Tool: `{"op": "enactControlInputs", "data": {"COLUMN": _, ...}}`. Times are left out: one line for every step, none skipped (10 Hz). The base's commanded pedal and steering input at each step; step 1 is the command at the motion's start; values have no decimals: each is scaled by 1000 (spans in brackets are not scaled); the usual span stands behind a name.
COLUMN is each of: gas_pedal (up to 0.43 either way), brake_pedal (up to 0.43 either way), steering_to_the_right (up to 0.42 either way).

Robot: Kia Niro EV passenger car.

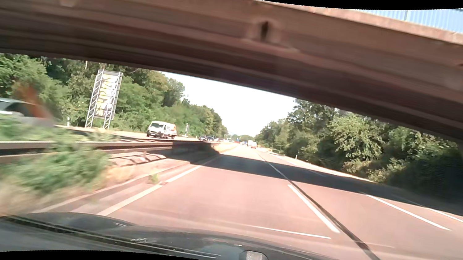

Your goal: Follow the waypoints while adhering to traffic rules and regulations

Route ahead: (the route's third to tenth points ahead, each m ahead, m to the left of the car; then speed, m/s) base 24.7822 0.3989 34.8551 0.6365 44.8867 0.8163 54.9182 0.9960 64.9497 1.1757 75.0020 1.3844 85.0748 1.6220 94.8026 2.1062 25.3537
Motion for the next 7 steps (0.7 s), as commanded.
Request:
{"op": "enactControlInputs", "data": {"gas_pedal": 177, "brake_pedal": 0, "steering_to_the_right": 0}}
{"op": "enactControlInputs", "data": {"gas_pedal": 177, "brake_pedal": 0, "steering_to_the_right": 0}}
{"op": "enactControlInputs", "data": {"gas_pedal": 177, "brake_pedal": 0, "steering_to_the_right": 0}}
{"op": "enactControlInputs", "data": {"gas_pedal": 177, "brake_pedal": 0, "steering_to_the_right": 0}}
{"op": "enactControlInputs", "data": {"gas_pedal": 177, "brake_pedal": 0, "steering_to_the_right": 0}}
{"op": "enactControlInputs", "data": {"gas_pedal": 177, "brake_pedal": 0, "steering_to_the_right": 0}}
{"op": "enactControlInputs", "data": {"gas_pedal": 189, "brake_pedal": 0, "steering_to_the_right": 0}}
